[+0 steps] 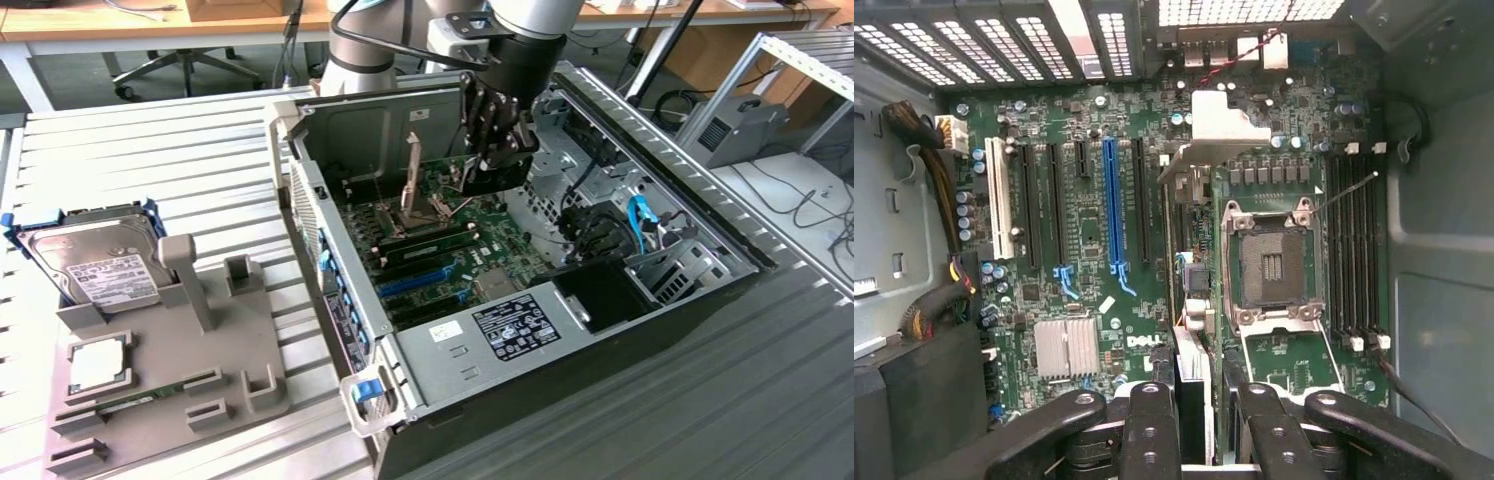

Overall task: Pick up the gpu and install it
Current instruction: 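Insert the gpu into the slot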

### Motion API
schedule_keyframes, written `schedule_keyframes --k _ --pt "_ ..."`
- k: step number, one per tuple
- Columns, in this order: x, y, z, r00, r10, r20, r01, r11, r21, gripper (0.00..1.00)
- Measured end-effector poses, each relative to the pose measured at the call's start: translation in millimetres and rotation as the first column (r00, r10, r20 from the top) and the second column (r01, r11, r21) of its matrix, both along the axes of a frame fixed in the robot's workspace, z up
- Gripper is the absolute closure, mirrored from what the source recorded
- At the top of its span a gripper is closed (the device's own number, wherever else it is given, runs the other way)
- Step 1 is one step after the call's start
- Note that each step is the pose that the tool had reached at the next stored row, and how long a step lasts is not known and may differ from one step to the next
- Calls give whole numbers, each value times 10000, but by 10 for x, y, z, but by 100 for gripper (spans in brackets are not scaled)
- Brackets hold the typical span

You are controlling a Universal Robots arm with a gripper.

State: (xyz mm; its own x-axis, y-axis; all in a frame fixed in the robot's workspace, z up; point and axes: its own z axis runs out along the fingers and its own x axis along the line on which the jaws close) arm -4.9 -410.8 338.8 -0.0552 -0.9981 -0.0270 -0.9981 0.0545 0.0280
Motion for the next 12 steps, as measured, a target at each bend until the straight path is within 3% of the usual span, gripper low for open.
schedule_keyframes --k 12 --pt "0 0 0 9986 530 0 -530 9986 -1 71"
